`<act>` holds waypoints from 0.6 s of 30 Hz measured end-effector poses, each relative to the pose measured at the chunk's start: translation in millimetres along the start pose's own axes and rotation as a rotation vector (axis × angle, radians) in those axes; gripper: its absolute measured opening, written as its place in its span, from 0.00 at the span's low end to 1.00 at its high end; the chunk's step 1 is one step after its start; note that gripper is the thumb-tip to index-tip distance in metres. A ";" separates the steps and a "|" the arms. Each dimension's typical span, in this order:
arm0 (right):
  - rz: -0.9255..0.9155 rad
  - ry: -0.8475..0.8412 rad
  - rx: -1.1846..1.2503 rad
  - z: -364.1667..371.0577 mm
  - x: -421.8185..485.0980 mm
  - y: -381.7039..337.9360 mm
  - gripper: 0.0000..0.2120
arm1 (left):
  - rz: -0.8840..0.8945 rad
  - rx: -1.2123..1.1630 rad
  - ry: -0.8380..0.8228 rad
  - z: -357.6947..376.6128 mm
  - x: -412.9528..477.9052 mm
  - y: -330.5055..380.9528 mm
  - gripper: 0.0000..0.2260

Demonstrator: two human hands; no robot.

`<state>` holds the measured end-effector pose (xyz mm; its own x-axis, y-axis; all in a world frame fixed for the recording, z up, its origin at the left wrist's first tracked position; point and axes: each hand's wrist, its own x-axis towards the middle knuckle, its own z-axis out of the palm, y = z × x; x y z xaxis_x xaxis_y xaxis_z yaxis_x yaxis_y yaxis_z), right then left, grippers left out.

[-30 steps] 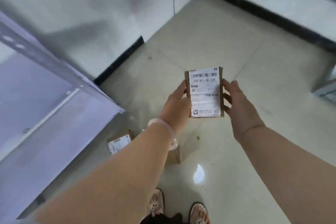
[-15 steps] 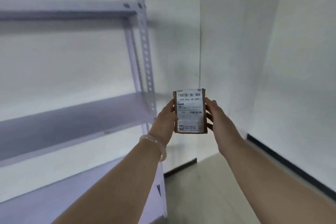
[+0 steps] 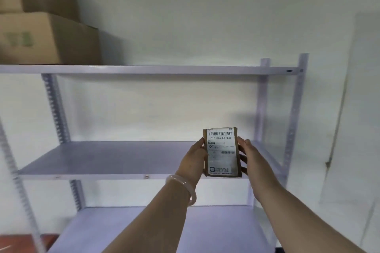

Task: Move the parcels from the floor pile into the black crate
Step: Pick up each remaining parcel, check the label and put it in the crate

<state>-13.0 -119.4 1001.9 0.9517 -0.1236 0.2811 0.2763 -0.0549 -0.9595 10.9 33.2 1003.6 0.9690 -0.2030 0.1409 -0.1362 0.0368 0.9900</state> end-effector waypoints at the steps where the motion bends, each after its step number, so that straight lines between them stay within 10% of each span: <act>1: 0.019 -0.008 0.005 27.2 1.6 5.7 0.19 | -0.014 0.009 0.022 -27.8 -6.4 -2.7 0.24; 18: 0.201 -0.489 -0.022 397.9 9.0 82.1 0.21 | -0.258 0.057 0.538 -376.0 -70.5 -65.2 0.21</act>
<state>71.7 269.2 918.4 0.9385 0.3422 0.0454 0.0841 -0.0992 -0.9915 29.0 413.0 926.1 0.9385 0.3262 -0.1130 0.1206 -0.0033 0.9927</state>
